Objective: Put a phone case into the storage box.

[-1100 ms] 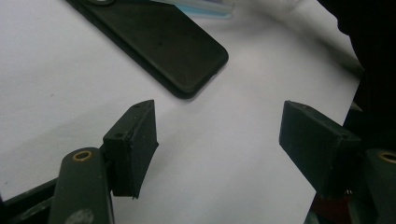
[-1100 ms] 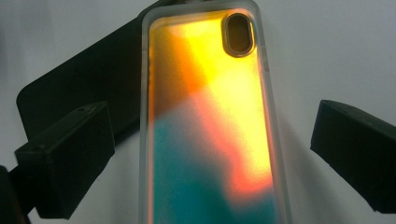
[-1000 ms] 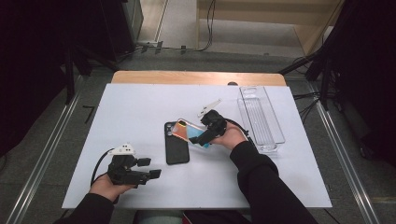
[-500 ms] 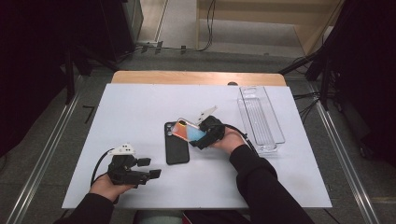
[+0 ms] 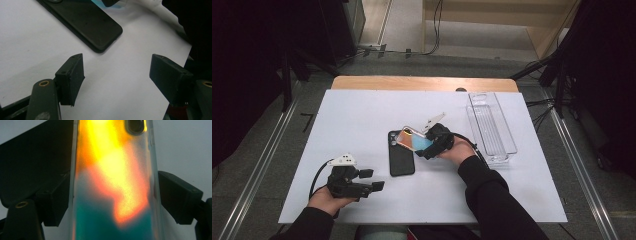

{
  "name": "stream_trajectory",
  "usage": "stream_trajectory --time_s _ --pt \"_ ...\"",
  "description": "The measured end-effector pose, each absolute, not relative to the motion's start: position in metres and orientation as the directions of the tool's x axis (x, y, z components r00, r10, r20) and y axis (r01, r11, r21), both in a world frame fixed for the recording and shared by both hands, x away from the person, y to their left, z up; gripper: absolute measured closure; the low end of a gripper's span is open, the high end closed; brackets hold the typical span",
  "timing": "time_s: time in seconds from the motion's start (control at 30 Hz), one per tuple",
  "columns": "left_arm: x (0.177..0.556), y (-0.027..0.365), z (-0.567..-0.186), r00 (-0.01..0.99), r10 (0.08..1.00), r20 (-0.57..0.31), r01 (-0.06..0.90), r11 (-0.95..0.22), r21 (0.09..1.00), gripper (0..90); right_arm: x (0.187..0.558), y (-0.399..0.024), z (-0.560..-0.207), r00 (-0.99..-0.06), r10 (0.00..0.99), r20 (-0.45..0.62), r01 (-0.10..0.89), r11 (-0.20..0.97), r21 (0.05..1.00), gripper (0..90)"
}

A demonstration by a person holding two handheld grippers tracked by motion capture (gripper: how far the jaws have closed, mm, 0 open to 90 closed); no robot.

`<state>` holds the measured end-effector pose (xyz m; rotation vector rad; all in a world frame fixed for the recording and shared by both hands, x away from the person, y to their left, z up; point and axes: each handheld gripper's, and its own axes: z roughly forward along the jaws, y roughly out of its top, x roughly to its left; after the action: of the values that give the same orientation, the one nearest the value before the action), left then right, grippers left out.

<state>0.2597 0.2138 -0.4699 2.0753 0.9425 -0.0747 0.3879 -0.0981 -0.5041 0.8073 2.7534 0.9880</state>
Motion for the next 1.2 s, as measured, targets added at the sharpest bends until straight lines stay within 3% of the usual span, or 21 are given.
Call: stream_trajectory --time_s 0.27,0.53,0.97,1.2 --pt "0.260 0.214 -0.470 0.714 0.597 -0.365 0.649 -0.368 0.666 28.1 0.387 -0.105 -0.489 -0.823 0.554 0.128 0.496 0.589 0.638 15.2" --pt "0.260 0.213 -0.469 0.713 0.595 -0.371 0.650 -0.364 0.667 28.1 0.379 -0.118 -0.467 -0.761 0.588 0.274 0.607 0.496 0.621 15.2" --pt "0.259 0.210 -0.464 0.736 0.559 -0.383 0.632 -0.364 0.684 28.1 0.352 -0.136 -0.452 -0.726 0.604 0.328 0.652 0.454 0.607 15.1" --pt "0.260 0.206 -0.460 0.732 0.540 -0.415 0.645 -0.354 0.677 23.2 0.327 -0.149 -0.446 -0.720 0.607 0.336 0.655 0.435 0.618 15.1"
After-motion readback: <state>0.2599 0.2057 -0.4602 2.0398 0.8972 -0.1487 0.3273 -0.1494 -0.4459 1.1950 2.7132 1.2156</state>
